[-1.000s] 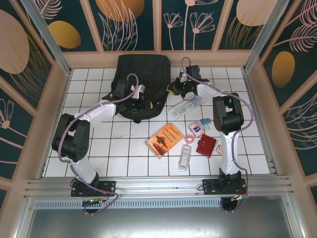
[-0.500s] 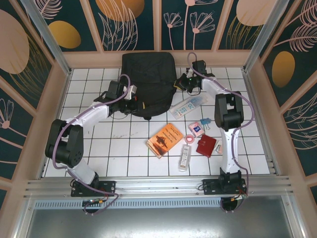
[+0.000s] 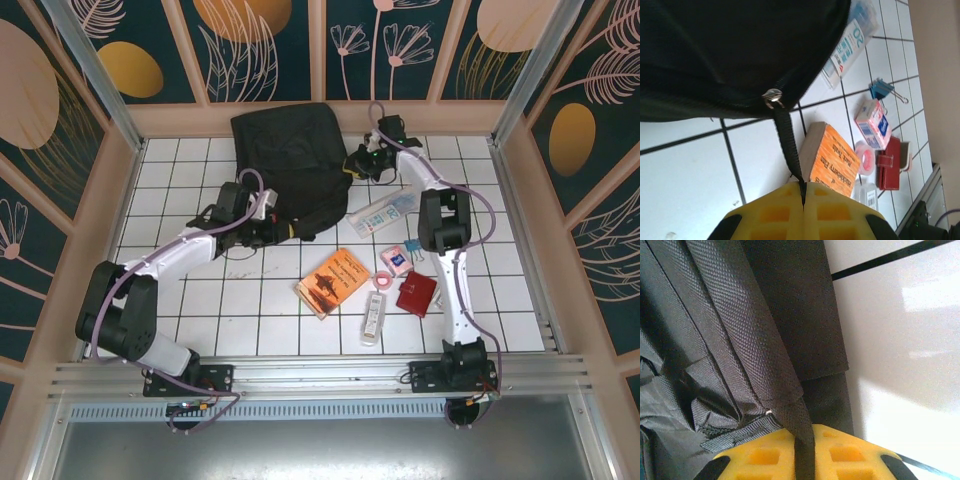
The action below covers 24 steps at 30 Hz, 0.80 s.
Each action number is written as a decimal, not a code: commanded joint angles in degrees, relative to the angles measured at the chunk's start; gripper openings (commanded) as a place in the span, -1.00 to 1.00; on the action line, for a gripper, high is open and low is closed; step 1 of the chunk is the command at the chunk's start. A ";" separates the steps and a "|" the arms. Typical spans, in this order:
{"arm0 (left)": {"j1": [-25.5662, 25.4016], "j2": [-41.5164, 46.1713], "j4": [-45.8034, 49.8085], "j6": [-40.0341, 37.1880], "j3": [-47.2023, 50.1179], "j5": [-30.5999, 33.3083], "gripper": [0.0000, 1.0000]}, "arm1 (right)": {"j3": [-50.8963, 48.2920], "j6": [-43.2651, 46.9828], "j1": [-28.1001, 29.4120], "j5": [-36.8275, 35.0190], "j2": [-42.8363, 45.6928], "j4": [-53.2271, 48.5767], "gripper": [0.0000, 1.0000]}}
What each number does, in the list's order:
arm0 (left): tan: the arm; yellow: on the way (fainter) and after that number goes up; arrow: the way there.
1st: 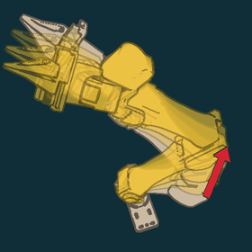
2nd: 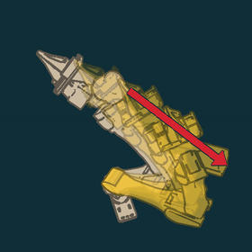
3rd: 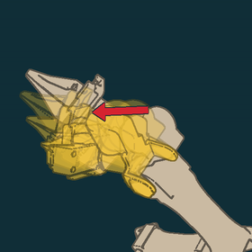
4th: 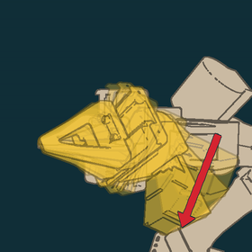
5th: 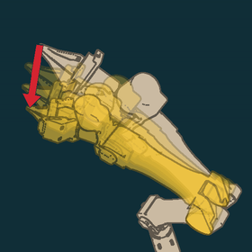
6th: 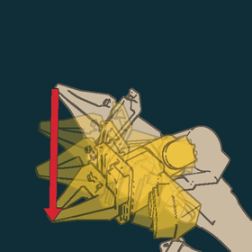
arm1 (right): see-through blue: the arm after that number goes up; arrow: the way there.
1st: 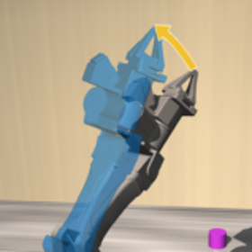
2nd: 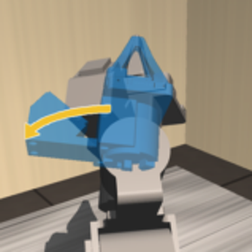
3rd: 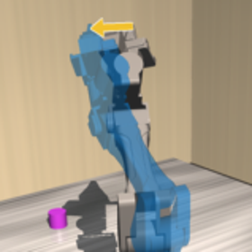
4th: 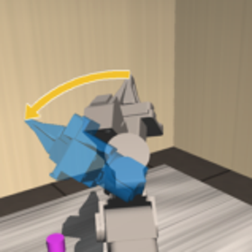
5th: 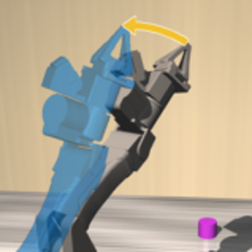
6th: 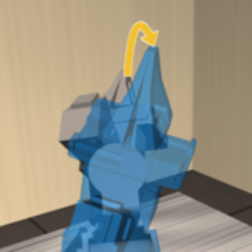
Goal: Pack the student bag
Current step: Unzip the student bag at the middle-left of the table.
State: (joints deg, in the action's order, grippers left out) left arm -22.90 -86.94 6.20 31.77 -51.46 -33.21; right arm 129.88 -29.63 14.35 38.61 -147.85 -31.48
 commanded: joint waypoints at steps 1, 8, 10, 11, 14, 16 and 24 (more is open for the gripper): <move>-1.72 1.78 -2.48 1.72 1.82 -3.15 -1.00 | 3.49 1.86 2.65 2.18 -0.60 4.55 -0.57; -5.10 2.18 -7.15 5.39 1.68 -5.37 -1.00 | 5.41 1.15 5.26 7.97 -0.93 8.26 -0.31; -5.99 1.24 -9.98 7.38 1.43 -6.40 -1.00 | 6.22 1.00 5.75 10.38 -1.06 8.69 -0.18; -6.46 0.80 -10.94 7.98 1.19 -6.51 -1.00 | 6.73 0.89 5.78 10.79 -1.13 8.45 -0.11; -7.12 -0.46 -13.22 9.62 0.75 -5.56 -1.00 | 7.66 2.19 5.05 7.36 0.01 4.79 0.15; -7.16 -0.86 -13.84 10.17 -0.12 -4.25 -1.00 | 5.55 3.08 3.94 -0.51 3.36 1.66 0.27; -7.15 -3.22 -13.37 11.43 -3.91 -3.63 -1.00 | -21.24 -4.02 2.37 -17.86 26.81 3.68 0.24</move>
State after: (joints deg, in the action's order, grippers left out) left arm -29.91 -89.76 -4.60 41.93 -53.58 -36.56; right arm 113.30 -29.95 16.53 27.99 -130.85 -27.68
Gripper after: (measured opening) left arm 0.059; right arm 0.628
